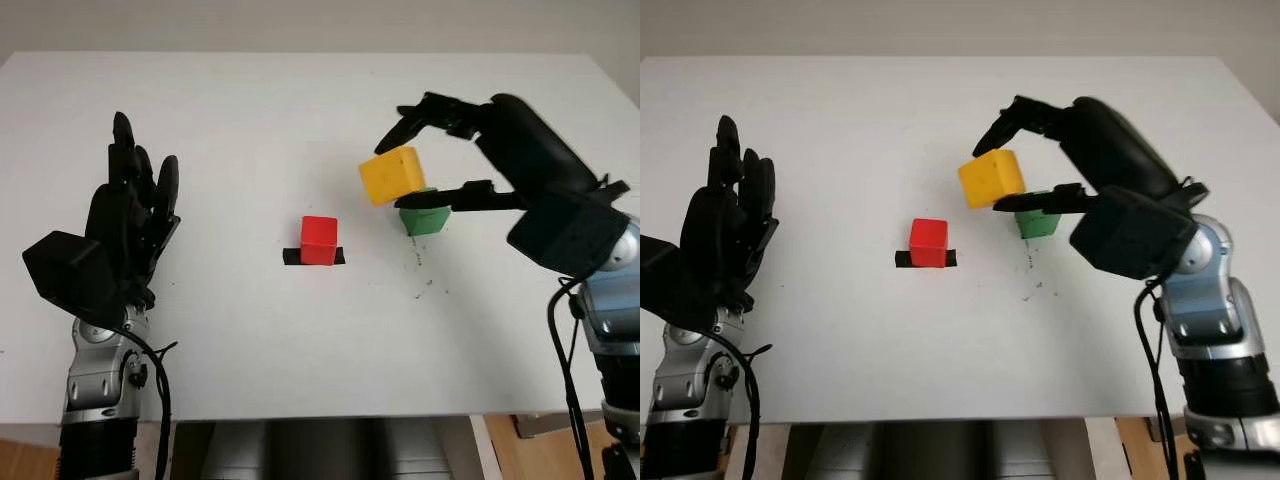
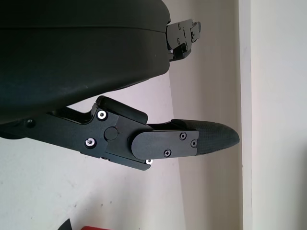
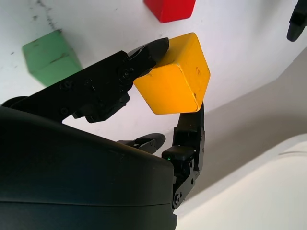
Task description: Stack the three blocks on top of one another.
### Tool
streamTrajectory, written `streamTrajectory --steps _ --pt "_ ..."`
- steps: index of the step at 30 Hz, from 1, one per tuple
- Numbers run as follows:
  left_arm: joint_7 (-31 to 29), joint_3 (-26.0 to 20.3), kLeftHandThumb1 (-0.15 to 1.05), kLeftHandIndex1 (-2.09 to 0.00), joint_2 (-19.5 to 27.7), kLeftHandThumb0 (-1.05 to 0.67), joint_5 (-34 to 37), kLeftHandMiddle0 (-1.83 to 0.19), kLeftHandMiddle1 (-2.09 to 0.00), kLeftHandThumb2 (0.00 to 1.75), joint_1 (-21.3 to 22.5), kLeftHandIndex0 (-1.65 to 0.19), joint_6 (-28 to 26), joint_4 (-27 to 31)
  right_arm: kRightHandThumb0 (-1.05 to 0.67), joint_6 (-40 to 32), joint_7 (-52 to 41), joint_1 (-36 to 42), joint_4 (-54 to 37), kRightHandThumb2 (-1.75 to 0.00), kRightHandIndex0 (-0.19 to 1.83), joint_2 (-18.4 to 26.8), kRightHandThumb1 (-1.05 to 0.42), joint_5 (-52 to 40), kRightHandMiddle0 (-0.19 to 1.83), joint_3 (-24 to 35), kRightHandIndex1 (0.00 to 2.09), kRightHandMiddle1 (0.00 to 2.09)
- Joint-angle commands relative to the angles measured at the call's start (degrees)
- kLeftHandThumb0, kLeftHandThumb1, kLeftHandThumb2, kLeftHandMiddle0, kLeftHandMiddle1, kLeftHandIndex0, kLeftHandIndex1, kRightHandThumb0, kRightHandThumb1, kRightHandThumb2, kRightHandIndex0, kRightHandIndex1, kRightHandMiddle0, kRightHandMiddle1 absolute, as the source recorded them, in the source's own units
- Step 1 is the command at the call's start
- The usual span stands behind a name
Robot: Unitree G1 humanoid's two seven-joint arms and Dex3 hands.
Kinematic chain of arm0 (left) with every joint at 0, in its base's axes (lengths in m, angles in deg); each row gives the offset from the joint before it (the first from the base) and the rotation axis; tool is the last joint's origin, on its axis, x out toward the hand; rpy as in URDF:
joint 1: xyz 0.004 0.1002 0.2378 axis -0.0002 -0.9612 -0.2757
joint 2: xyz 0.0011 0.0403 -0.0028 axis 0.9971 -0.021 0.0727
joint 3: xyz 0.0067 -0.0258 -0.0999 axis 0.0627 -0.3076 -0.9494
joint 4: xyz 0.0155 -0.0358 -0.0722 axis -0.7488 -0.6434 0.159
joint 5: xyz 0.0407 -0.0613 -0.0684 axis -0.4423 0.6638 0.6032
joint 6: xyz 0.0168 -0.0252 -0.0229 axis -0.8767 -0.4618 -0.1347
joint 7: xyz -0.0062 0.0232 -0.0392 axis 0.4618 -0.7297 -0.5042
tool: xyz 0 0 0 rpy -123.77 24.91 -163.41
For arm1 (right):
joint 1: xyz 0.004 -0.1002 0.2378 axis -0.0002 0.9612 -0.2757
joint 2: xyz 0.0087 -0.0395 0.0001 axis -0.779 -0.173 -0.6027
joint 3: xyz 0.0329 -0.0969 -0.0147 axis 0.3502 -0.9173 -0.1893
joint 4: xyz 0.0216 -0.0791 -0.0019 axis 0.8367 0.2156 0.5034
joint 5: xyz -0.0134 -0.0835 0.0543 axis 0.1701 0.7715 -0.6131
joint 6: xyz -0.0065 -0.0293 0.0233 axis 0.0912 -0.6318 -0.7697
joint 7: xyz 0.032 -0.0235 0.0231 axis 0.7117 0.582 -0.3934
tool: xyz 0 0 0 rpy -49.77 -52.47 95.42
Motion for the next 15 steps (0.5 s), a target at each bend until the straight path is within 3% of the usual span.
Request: streamTrajectory --steps 1,6,15 --pt "0.2 0.0 1.05 -0.05 -0.1 -0.7 -0.3 0.19 -0.01 0.43 0.0 0.17 0.2 -0.1 -0.33 0.4 -0.3 -3.4 2.4 -0.06 0.45 -1.0 -0.9 0.0 0.44 -1.1 0.04 1.44" --pt "0.2 0.1 1.05 -0.05 0.2 -0.7 -0.5 0.19 -0.03 0.44 0.3 0.17 0.3 -0.4 -0.38 5.2 -2.9 -10.0 11.3 -0.06 0.45 -1.4 -0.91 0.7 0.41 -4.5 0.05 1.53" --pt "-0.7 0.7 1.05 -0.01 0.5 -0.71 -0.8 0.19 0.0 0.46 0.0 0.19 0.5 -0.5 -0.37 11.4 -7.9 -21.0 21.5 -0.06 0.43 -1.1 -0.92 4.1 0.41 -9.3 0.04 1.49"
